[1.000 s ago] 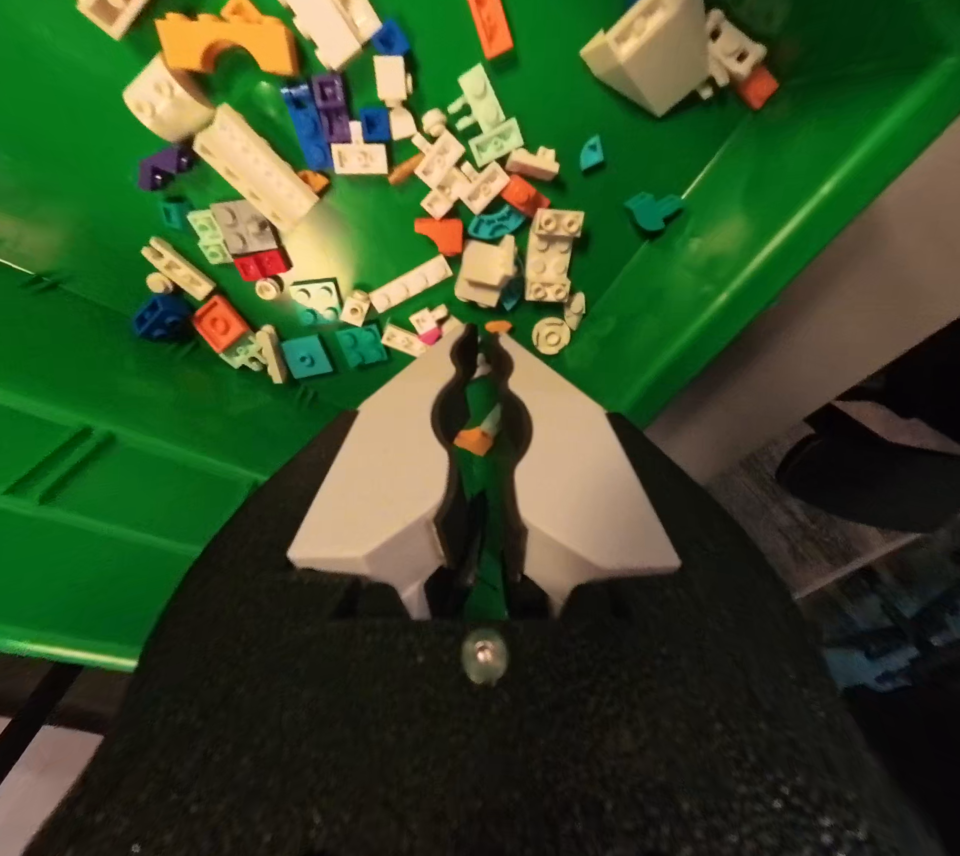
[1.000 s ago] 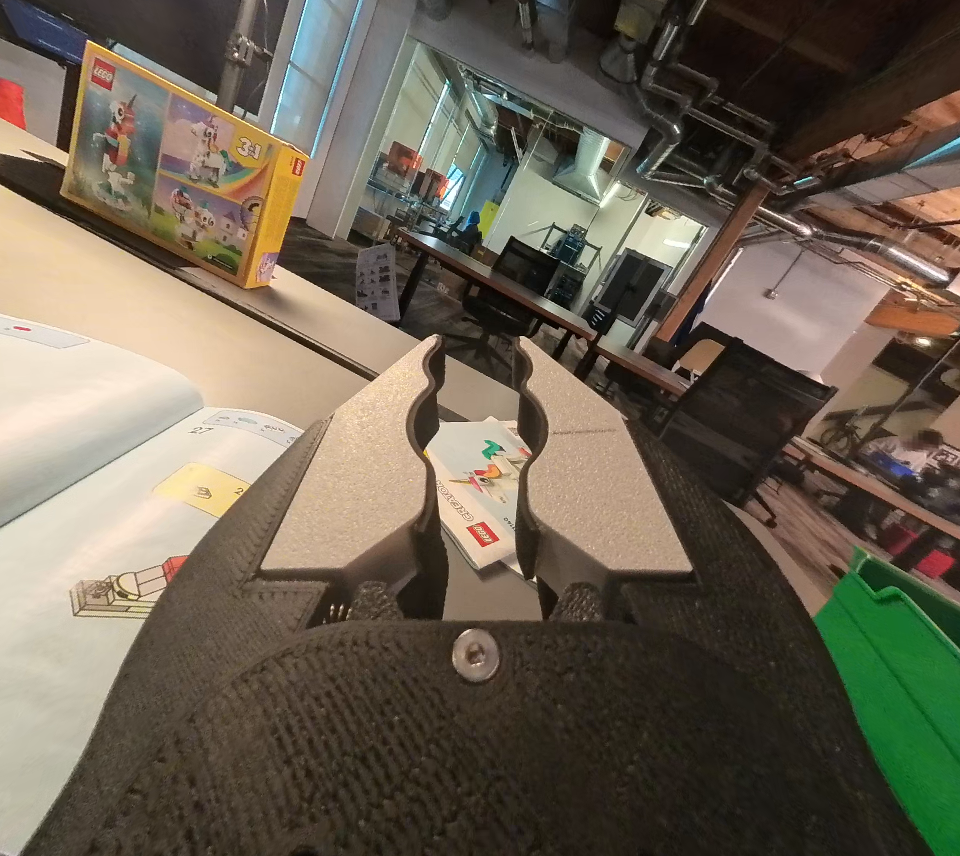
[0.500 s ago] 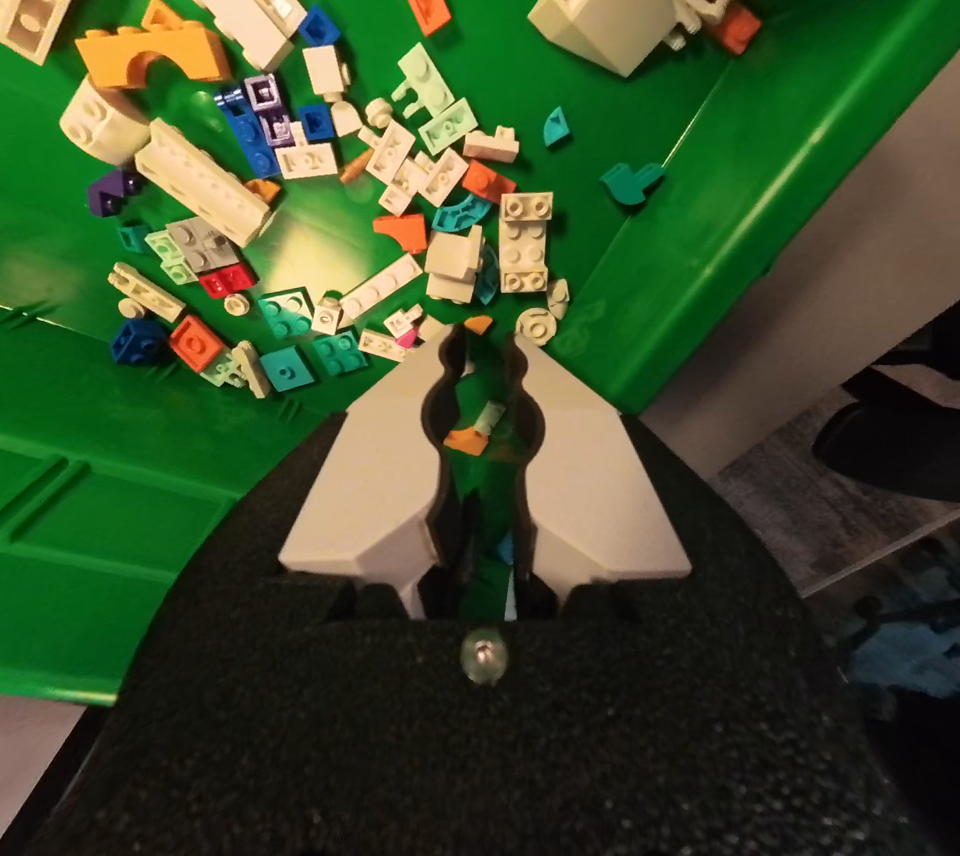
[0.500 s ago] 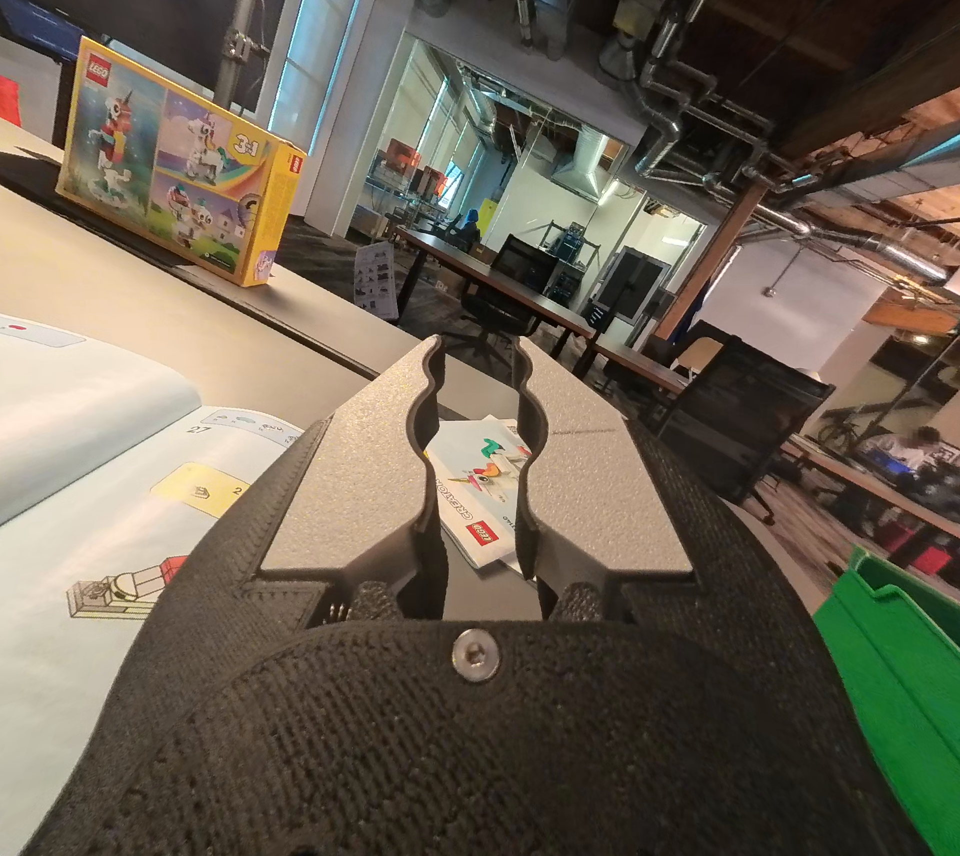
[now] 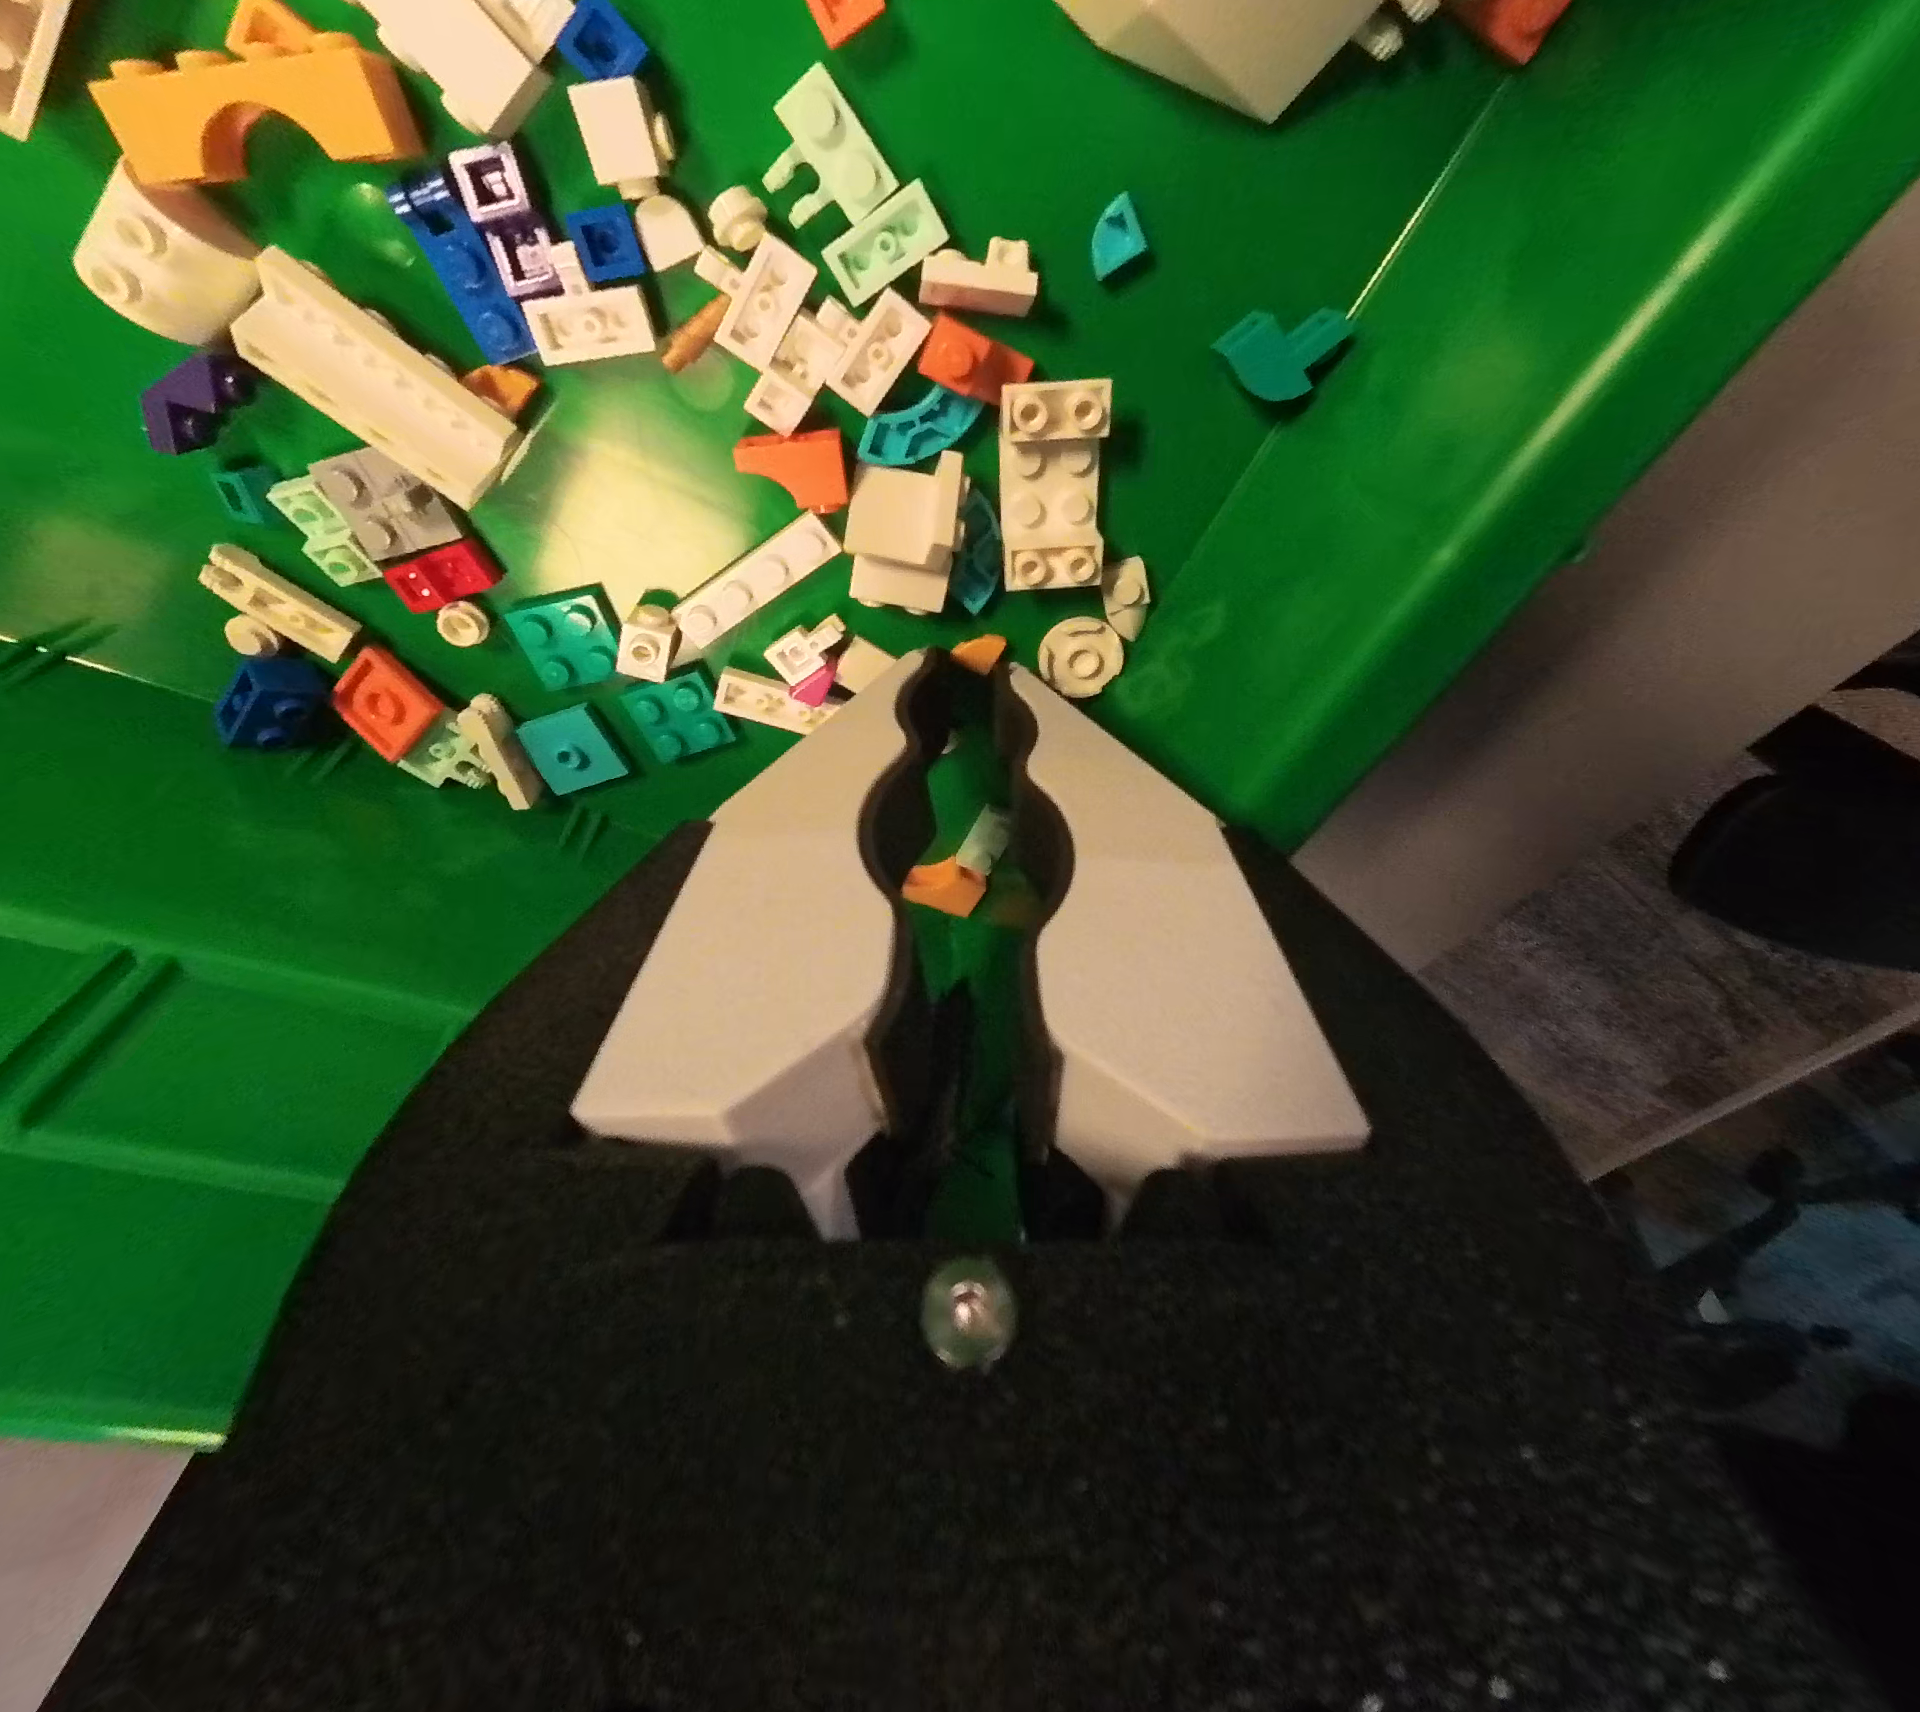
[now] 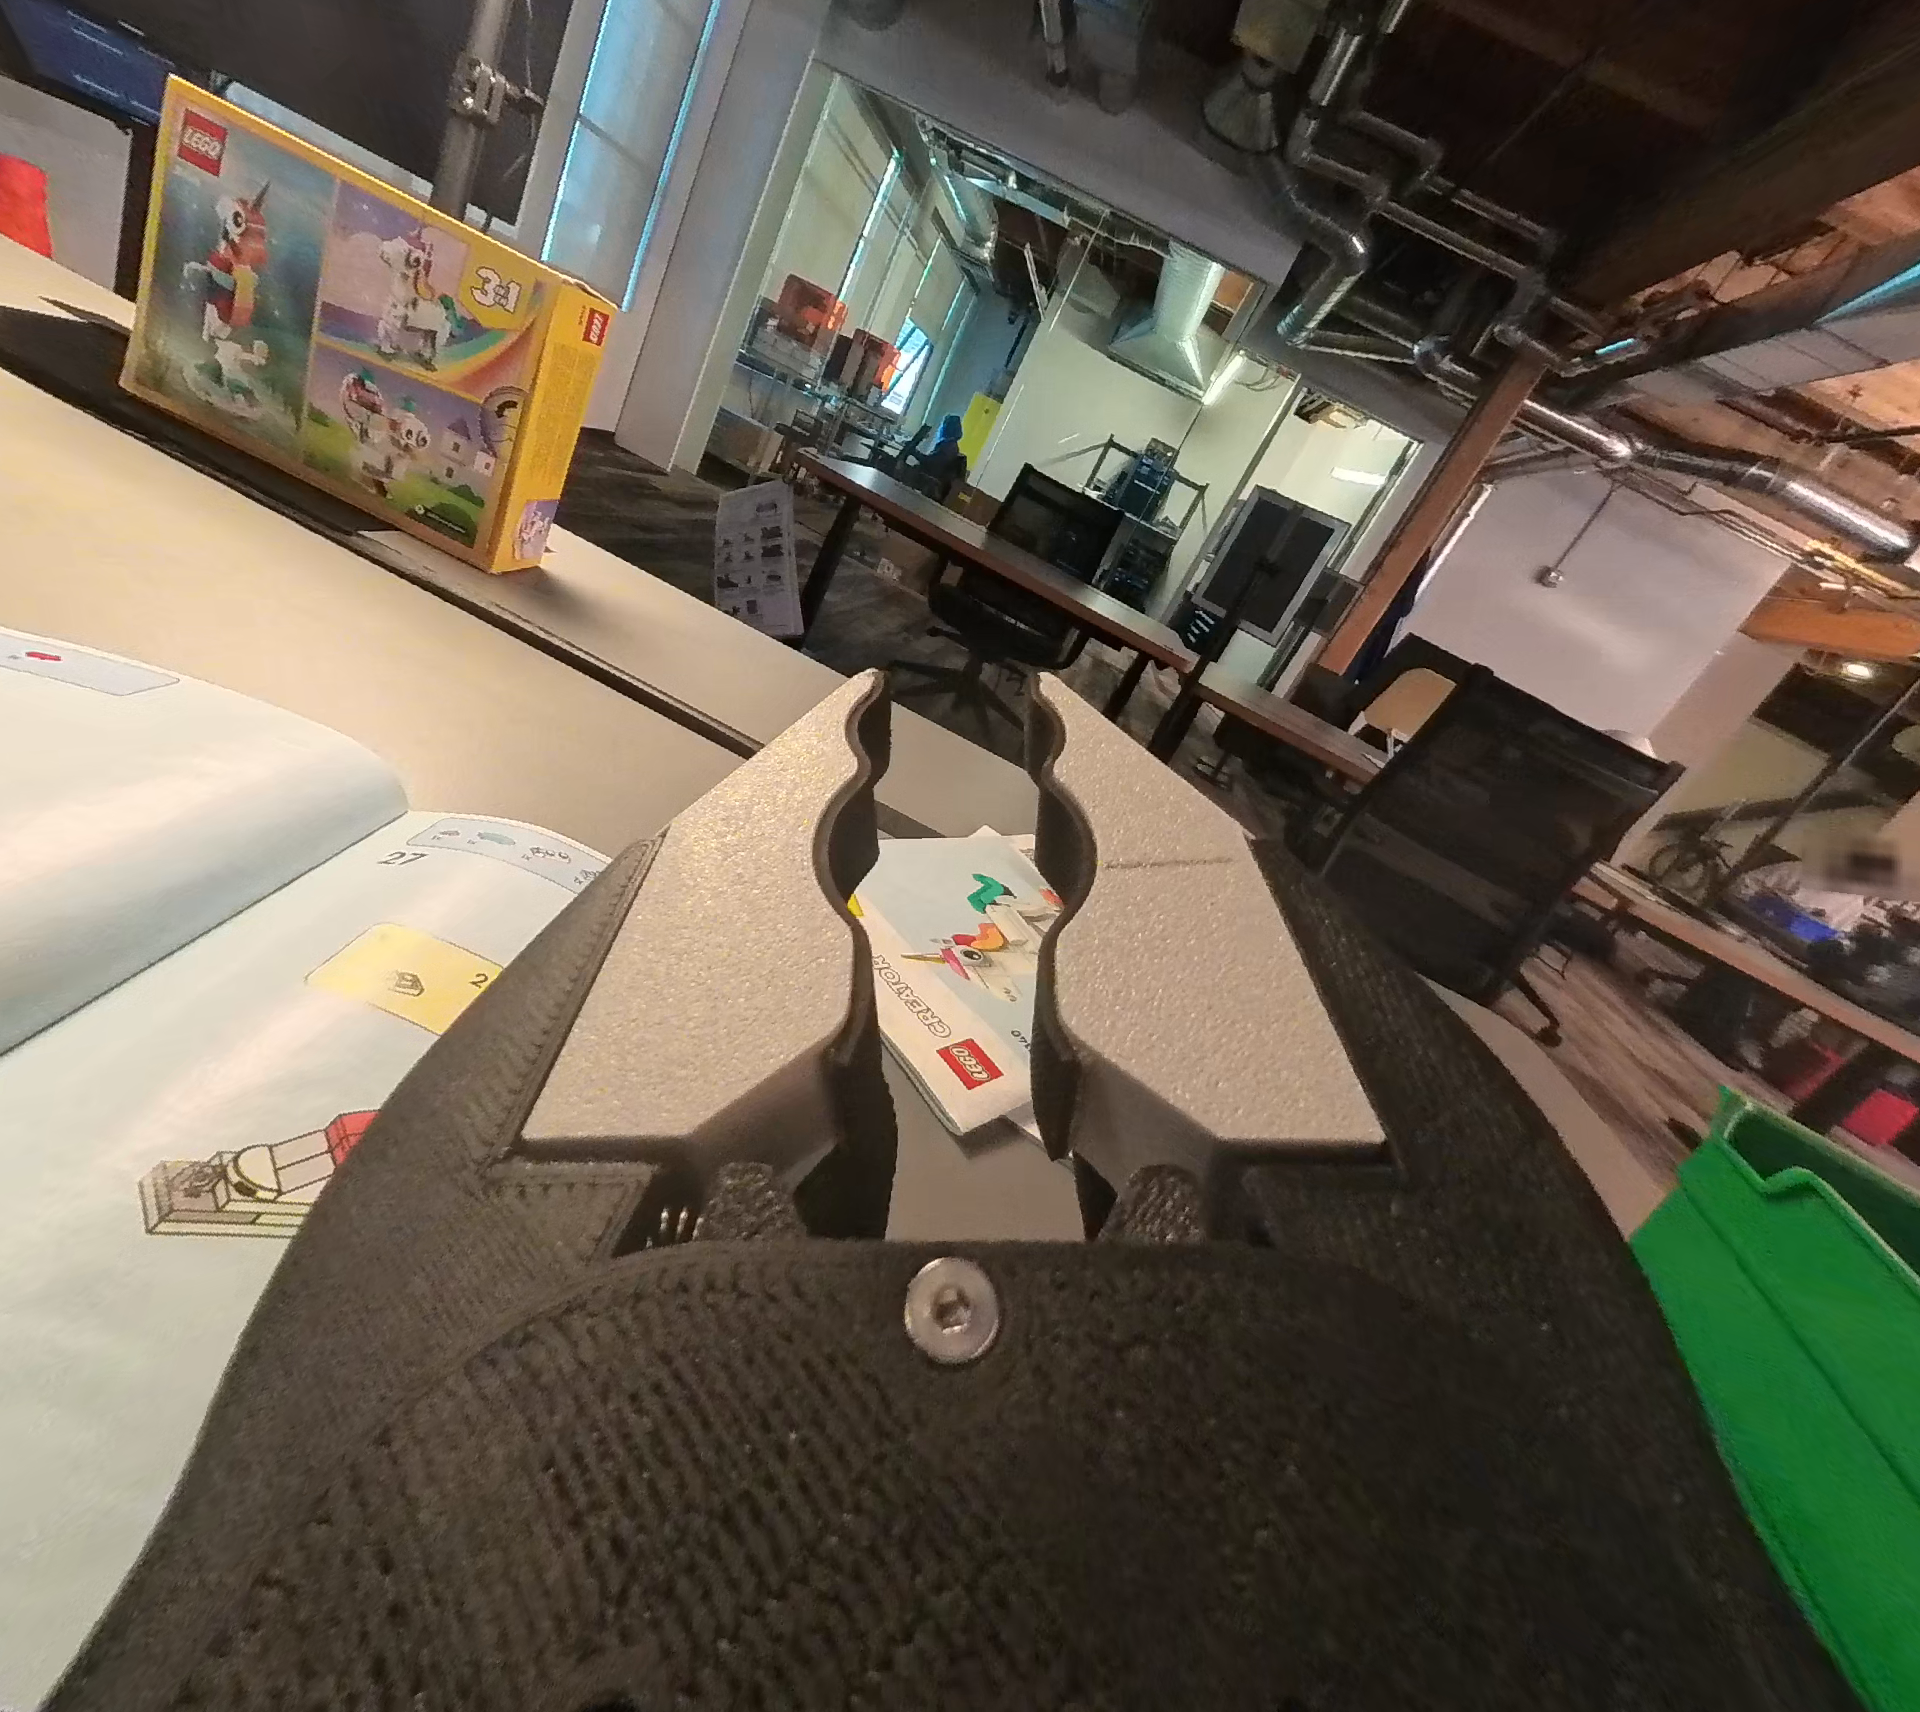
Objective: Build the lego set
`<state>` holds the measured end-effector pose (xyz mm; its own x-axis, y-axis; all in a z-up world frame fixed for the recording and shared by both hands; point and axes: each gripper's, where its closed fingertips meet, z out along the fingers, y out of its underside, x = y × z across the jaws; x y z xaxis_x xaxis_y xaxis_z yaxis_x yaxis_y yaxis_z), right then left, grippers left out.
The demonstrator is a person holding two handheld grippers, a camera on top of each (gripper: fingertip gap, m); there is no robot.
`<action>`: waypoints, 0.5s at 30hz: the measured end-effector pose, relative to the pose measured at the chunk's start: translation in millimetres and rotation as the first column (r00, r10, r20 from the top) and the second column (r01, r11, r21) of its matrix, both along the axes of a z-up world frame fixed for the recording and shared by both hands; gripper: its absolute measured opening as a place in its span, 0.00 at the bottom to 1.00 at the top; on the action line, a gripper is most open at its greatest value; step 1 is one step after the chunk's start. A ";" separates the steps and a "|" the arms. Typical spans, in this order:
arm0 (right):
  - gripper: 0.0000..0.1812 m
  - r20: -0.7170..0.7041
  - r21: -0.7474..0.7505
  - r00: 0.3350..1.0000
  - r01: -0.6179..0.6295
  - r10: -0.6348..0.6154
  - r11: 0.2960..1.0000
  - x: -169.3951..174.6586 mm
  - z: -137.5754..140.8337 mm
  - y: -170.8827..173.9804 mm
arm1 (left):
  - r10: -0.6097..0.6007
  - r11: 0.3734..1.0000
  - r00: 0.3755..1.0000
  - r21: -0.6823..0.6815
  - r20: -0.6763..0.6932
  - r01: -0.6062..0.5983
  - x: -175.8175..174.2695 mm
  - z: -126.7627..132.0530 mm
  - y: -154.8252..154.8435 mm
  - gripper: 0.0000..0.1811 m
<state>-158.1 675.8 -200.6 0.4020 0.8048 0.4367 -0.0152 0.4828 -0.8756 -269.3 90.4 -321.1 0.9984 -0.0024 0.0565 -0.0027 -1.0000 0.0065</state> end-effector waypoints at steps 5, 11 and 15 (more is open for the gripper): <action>0.13 0.002 0.000 1.000 -0.003 0.003 1.000 -0.4 -0.4 -0.5 | -0.023 1.000 1.000 0.004 -0.019 0.023 -0.3 0.0 0.9 0.03; 0.13 -0.003 -0.005 1.000 -0.008 0.008 1.000 -0.4 0.0 -0.8 | -0.057 0.997 0.997 0.047 -0.055 0.060 4.2 4.0 3.7 0.03; 0.13 -0.006 -0.011 1.000 -0.028 0.028 1.000 -1.7 0.0 -4.3 | -0.011 0.996 0.992 0.091 -0.125 0.022 0.9 21.4 5.3 0.03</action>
<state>-159.7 671.5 -200.6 0.3812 0.8208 0.4255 -0.0336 0.4722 -0.8808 -268.4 95.7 -299.6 0.9974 -0.0185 -0.0695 -0.0244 -0.9962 -0.0842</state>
